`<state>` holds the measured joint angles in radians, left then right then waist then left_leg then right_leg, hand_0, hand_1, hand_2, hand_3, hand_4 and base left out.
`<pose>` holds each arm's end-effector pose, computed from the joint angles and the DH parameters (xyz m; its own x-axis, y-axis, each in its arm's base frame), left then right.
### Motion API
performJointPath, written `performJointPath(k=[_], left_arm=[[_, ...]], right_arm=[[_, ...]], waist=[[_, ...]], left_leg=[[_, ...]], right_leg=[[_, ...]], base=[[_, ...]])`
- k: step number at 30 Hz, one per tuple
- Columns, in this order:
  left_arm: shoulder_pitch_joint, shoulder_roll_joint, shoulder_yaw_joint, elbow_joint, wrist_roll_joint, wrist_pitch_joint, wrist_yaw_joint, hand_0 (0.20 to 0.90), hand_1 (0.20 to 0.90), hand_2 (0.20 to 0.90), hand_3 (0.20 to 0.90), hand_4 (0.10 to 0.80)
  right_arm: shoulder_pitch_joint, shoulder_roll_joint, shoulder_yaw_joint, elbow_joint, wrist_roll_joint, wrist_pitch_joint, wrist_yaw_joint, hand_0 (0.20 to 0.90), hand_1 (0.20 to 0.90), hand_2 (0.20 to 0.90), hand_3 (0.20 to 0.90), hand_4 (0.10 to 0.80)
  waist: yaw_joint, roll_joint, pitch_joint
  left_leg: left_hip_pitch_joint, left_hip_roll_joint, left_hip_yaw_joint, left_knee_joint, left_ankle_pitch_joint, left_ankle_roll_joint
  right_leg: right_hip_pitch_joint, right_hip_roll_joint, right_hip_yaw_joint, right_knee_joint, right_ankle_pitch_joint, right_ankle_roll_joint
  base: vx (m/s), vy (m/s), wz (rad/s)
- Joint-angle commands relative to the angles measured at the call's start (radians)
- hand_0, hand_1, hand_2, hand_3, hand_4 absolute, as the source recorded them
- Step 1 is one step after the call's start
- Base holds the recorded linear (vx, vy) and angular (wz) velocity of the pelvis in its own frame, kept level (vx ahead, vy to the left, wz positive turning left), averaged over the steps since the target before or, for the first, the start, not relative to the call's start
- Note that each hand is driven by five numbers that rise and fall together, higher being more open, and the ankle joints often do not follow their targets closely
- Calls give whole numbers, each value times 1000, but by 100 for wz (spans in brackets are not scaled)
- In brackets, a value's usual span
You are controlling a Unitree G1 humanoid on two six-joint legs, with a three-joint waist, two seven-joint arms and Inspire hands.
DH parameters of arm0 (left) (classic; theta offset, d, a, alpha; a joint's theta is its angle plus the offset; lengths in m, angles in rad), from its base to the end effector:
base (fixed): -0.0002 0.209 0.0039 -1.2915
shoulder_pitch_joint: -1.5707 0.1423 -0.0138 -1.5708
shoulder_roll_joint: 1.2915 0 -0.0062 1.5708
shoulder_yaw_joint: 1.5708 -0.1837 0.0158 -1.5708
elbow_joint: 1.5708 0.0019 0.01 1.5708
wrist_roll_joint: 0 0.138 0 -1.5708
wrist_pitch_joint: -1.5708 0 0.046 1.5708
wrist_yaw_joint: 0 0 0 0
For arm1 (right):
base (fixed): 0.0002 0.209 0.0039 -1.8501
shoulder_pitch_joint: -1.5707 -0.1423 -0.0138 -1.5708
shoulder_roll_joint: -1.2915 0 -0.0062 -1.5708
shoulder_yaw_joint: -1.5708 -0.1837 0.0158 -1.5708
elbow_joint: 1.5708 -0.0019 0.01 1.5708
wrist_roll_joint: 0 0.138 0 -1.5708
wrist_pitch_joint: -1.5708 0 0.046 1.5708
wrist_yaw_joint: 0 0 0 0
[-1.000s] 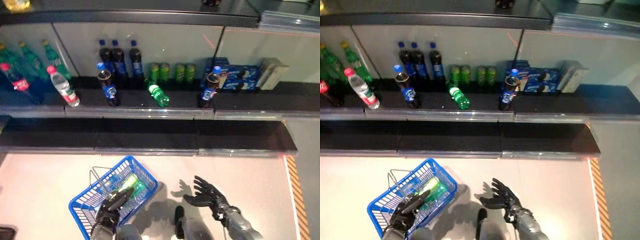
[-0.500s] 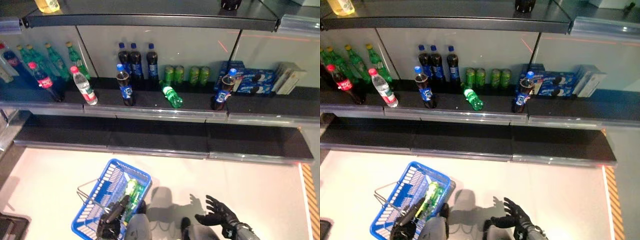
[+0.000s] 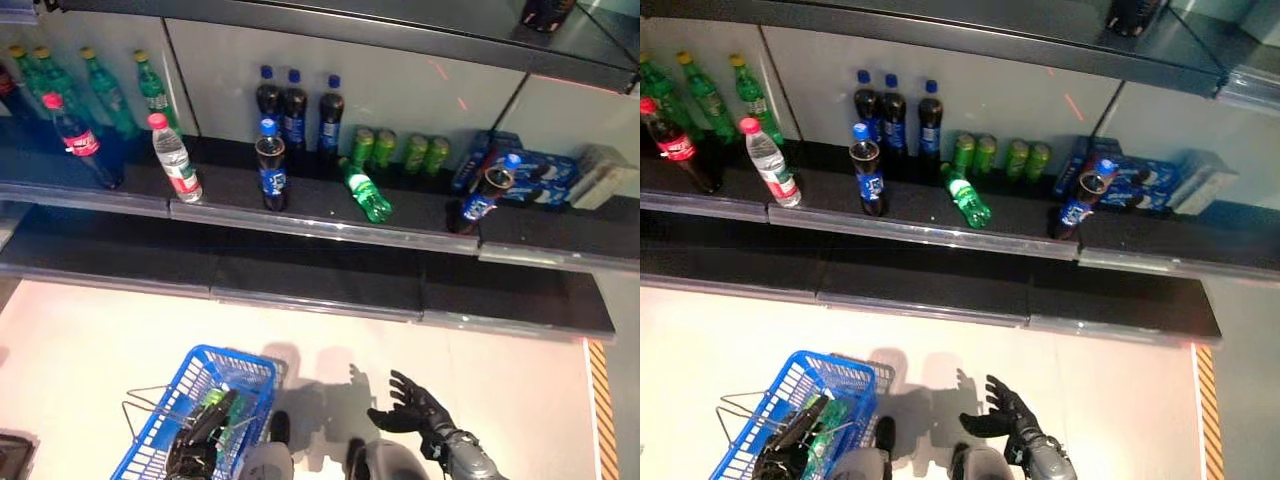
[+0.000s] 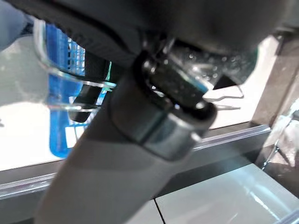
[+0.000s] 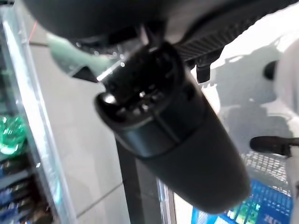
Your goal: Pick up the drink and place into the basket.
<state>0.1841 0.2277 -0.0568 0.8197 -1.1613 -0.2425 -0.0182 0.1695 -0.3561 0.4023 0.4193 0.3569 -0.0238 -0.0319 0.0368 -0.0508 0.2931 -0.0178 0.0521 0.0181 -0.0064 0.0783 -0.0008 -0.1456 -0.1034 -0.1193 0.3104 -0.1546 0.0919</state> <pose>0.0771 0.2286 -0.0941 0.6253 0.3439 -0.7006 -0.7431 0.5365 -0.3999 0.1202 -0.1819 -0.0599 0.7756 0.1272 -0.6182 -0.1663 0.9861 -0.0058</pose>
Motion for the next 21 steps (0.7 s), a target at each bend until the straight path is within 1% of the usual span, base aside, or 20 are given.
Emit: performJointPath(k=[1,2,4,5,6,7,8,11,12,13,14,15,16,17,18,19,20,21], left_arm=[[-24,50,-14,-204,83,-146,-123,300,300,300,200,100],[-19,52,-19,-206,83,-144,-125,300,300,300,200,100],[-15,54,-22,-209,86,-140,-126,300,300,300,200,100],[-13,55,-24,-210,90,-134,-128,300,300,300,200,100],[-12,54,-26,-213,97,-135,-122,300,300,300,200,100],[-20,57,-40,-212,106,-141,-89,300,300,300,200,100],[-23,49,-38,-204,108,-145,-73,300,300,300,200,100],[-20,37,-30,-202,88,-153,-64,300,300,300,200,100],[-1,26,-31,-207,100,-150,-82,300,300,300,200,100],[4,18,-33,-198,106,-156,-100,300,300,300,200,100],[10,14,-35,-196,103,-149,-109,300,300,300,200,100],[18,9,-40,-189,104,-145,-120,300,300,300,200,100],[20,6,-41,-184,107,-145,-127,300,300,300,200,100],[23,3,-42,-174,117,-143,-137,300,300,300,200,100],[24,2,-45,-169,120,-145,-142,300,300,300,200,100],[24,1,-54,-160,137,-140,-151,300,300,300,200,100],[6,2,-63,-141,174,-128,-149,300,300,300,200,100],[-2,3,-70,-136,180,-126,-145,300,300,300,200,100]], right_arm=[[49,-24,21,-142,-32,-102,20,900,900,900,900,800],[48,-27,28,-161,-43,-107,23,900,900,900,900,800],[46,-33,31,-184,-59,-107,28,900,900,900,900,800],[43,-40,32,-209,-60,-109,36,900,900,900,900,800],[37,-50,30,-242,-58,-122,64,900,900,900,900,800],[16,-67,28,-295,-52,-128,99,900,900,900,900,800],[3,-78,27,-317,-65,-127,115,900,900,900,900,800],[-13,-106,27,-365,-61,-128,136,900,900,900,900,800],[-45,-160,15,-447,-9,-125,149,900,900,900,900,800],[-56,-178,3,-466,6,-140,145,900,900,900,900,800],[-65,-199,-12,-481,24,-154,139,900,900,900,900,800],[-67,-209,-32,-495,27,-172,139,900,900,900,900,800],[-67,-210,-38,-499,27,-176,140,900,900,900,900,800],[-66,-214,-49,-510,27,-191,142,900,900,900,900,800],[-65,-218,-56,-519,31,-191,143,900,900,900,900,800],[-58,-231,-74,-547,36,-197,140,900,900,900,900,800],[-55,-264,-109,-588,82,-214,159,900,900,900,900,800],[-58,-276,-120,-604,100,-216,171,900,900,900,900,800]], waist=[[-46,-15,-67],[-51,-16,-69],[-55,-16,-71],[-58,-17,-74],[-60,-22,-80],[-58,-37,-96],[-57,-47,-107],[-58,-55,-117],[-35,-74,-109],[-25,-79,-100],[-14,-79,-91],[-18,-71,-87],[-20,-68,-87],[-24,-61,-89],[-25,-56,-89],[-29,-44,-87],[-42,-41,-93],[-48,-35,-99]], left_leg=[[73,-93,44,41,-138,21],[83,-90,33,36,-146,24],[92,-85,23,35,-154,26],[99,-78,15,38,-160,27],[100,-67,12,51,-166,25],[90,-47,10,97,-183,16],[87,-37,9,131,-195,8],[83,-20,8,193,-208,-7],[-23,-15,1,406,-118,-31],[-84,-20,-1,489,-90,-30],[-122,-7,19,501,-67,-35],[-110,37,58,413,-55,-48],[-100,49,69,373,-51,-51],[-87,71,87,297,-41,-57],[-77,82,93,244,-28,-62],[-71,118,107,159,23,-81],[-35,131,107,90,5,-85],[-12,128,109,61,-2,-88]], right_leg=[[-22,-90,50,-299,403,87],[-36,-91,67,-302,410,90],[-41,-87,79,-299,406,92],[-42,-83,87,-288,398,92],[-31,-74,91,-281,372,91],[-1,-62,89,-265,328,80],[13,-55,87,-261,308,70],[29,-42,81,-251,281,50],[83,-18,58,-260,249,4],[102,-7,52,-260,239,-14],[125,2,34,-256,218,-28],[138,8,14,-255,202,-28],[141,9,9,-255,199,-26],[143,9,-1,-255,194,-21],[146,9,-6,-255,192,-18],[152,10,-14,-254,184,-14],[151,-13,-26,-259,186,0],[148,-21,-31,-263,188,7]], base=[[290,-179,71],[210,-135,72],[154,-120,69],[228,-227,76],[338,-407,92],[329,-431,90],[276,-375,61],[156,-206,10],[226,-366,28],[214,-365,60],[108,-123,79],[84,-26,61],[75,54,39],[51,63,32],[75,93,42],[88,170,58],[95,209,57],[81,218,43]])
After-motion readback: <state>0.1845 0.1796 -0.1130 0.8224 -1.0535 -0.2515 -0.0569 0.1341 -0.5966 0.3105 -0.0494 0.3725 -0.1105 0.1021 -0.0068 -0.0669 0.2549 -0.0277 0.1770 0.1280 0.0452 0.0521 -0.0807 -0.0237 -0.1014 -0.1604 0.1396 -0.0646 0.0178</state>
